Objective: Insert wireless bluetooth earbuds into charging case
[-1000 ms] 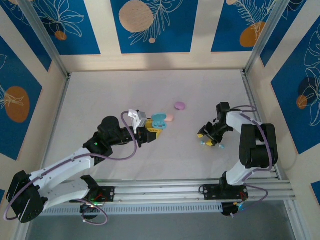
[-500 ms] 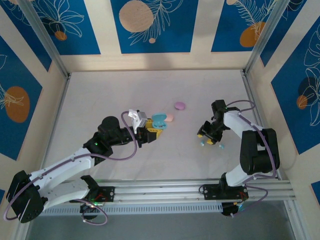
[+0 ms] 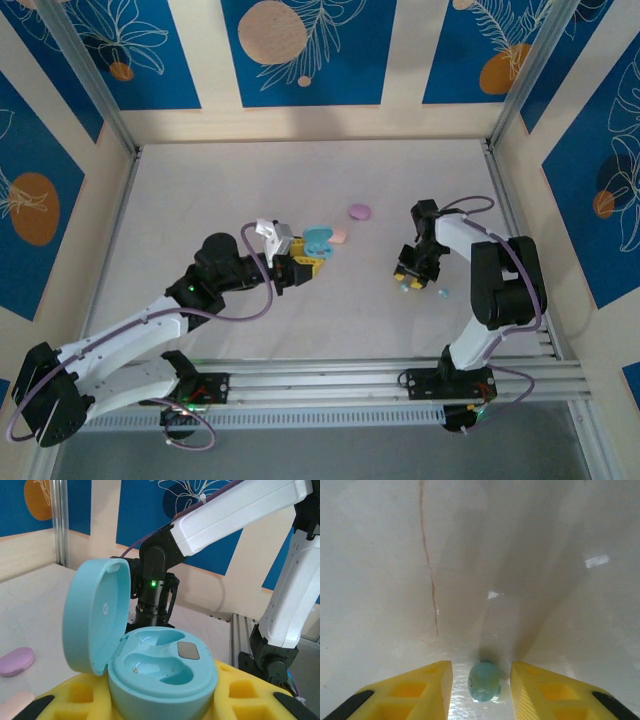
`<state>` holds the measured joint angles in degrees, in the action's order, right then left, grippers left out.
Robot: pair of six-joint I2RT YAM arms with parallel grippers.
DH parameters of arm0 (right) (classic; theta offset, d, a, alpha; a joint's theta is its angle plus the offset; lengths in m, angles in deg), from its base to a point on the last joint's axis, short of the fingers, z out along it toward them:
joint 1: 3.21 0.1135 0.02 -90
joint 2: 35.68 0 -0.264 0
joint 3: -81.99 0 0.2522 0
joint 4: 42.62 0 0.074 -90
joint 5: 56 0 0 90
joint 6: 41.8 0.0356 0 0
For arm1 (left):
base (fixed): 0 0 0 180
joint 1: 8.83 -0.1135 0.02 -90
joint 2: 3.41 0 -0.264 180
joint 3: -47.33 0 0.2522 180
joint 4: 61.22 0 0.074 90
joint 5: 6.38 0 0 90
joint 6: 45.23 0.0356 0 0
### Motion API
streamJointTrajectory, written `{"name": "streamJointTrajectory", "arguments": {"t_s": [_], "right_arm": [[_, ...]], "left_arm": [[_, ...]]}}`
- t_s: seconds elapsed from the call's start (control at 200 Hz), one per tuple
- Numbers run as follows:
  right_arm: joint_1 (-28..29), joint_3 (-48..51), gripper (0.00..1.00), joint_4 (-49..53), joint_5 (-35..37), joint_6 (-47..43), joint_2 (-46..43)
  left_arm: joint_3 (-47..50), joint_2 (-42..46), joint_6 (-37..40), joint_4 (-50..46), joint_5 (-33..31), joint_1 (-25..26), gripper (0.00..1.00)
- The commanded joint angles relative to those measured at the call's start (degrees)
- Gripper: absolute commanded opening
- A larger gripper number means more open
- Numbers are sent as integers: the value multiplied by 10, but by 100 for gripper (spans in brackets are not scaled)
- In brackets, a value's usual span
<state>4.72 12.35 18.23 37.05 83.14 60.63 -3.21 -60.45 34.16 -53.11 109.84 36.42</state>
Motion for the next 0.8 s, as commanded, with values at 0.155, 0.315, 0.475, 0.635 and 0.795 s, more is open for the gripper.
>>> {"name": "streamJointTrajectory", "arguments": {"t_s": [0.155,0.315,0.475,0.635,0.795], "right_arm": [[8,-12,35,14,5,-4,14],[9,-14,31,10,4,-10,22],[9,-18,27,9,4,-13,31],[10,-19,26,9,5,-14,32],[11,-15,16,7,2,-13,18]], "left_arm": [[0,7,0,11,-8,7,28],[0,6,-1,9,-9,7,28],[-1,6,-2,8,-11,7,28],[-1,5,-1,7,-11,7,28],[-1,4,-1,7,-11,6,28]]}}
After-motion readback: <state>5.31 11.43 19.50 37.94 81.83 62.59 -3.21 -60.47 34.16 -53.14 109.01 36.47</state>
